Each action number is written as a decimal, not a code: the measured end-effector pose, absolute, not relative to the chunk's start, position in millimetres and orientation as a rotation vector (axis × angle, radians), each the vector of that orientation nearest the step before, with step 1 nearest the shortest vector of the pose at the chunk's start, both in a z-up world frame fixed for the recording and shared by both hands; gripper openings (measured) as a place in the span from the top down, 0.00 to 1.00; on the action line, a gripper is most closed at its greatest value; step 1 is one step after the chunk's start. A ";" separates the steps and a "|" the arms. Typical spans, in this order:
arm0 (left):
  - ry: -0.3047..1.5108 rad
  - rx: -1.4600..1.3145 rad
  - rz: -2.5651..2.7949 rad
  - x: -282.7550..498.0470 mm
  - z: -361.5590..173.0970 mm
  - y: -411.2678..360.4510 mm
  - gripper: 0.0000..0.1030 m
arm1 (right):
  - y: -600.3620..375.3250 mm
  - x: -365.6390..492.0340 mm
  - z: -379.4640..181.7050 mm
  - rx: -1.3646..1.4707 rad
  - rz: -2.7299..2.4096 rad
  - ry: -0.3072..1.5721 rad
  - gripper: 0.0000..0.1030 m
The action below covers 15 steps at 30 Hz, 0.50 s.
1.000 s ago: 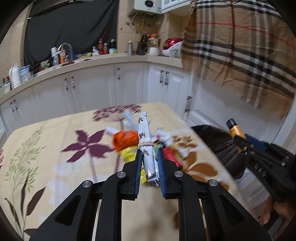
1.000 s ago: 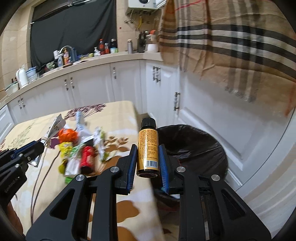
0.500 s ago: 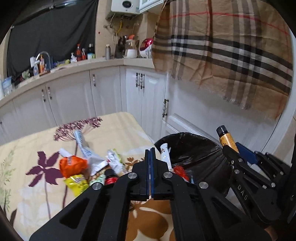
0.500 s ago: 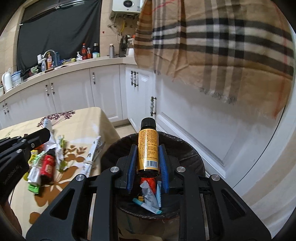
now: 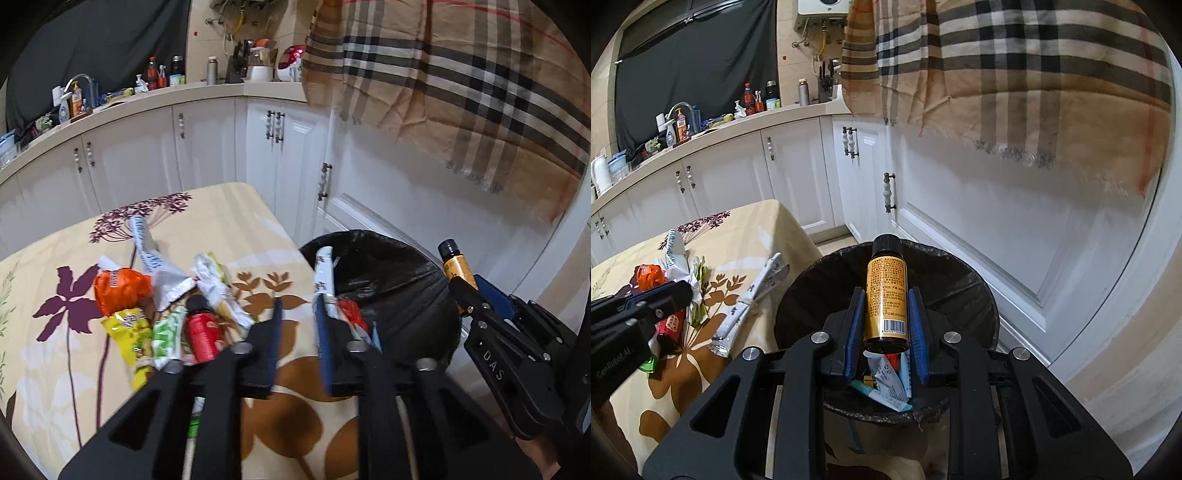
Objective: Collect trash
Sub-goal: 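Lower the orange spray can into the bin while the left tool carries the silver tube over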
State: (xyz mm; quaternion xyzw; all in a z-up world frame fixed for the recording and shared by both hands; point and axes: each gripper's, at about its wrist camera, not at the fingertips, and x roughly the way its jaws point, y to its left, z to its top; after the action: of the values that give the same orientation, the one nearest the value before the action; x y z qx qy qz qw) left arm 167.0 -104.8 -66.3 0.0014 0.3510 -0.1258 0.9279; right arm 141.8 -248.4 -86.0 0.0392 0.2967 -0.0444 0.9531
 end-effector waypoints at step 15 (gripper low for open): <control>0.822 0.075 -0.303 190.2 -88.9 -129.7 0.72 | -258.4 143.9 -94.8 0.115 -0.077 0.633 0.77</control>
State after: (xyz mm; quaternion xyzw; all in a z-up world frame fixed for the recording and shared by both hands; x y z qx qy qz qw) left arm 190.2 -129.7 -88.9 0.0364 0.3977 -0.1467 0.9050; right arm 143.9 -258.4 -94.8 0.0565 0.3108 -0.0378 0.9480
